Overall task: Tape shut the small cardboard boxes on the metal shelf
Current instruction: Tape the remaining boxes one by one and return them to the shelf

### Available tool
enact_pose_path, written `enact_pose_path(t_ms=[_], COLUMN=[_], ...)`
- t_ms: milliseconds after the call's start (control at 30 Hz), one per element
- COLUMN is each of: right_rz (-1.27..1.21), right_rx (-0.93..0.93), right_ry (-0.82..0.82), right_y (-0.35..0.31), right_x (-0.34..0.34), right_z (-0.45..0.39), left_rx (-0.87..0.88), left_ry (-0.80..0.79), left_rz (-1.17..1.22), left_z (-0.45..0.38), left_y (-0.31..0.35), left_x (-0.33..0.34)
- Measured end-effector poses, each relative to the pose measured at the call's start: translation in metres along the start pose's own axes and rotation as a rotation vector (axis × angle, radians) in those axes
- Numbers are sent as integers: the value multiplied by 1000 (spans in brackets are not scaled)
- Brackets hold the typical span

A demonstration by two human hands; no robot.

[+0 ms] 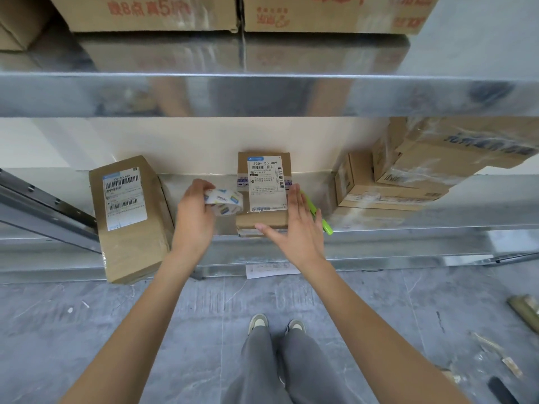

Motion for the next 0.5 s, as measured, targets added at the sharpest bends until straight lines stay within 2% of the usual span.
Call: enact_pose_path(t_ms=[100,300,500], right_rz=[17,-3,130], right_rx=[0,8,8], right_ry=[4,-26,3], right_y=[-2,-2,-12], right_x=[-1,-3,-5], right_z=[1,1,2], left_rx=[-32,-261,-271], left_ry=[-59,-98,-87], left_rz=[-149,-20,-36], left_z=[-1,-3,-1], left_y=[-21,-34,-31], left_x=[-3,20,21])
Point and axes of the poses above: each hand's wrist, its own z-axis away from the middle knuckle, its own x-axis out of the palm, y = z × x, the point moved 1 cm from there along -z, towards the middle knuckle
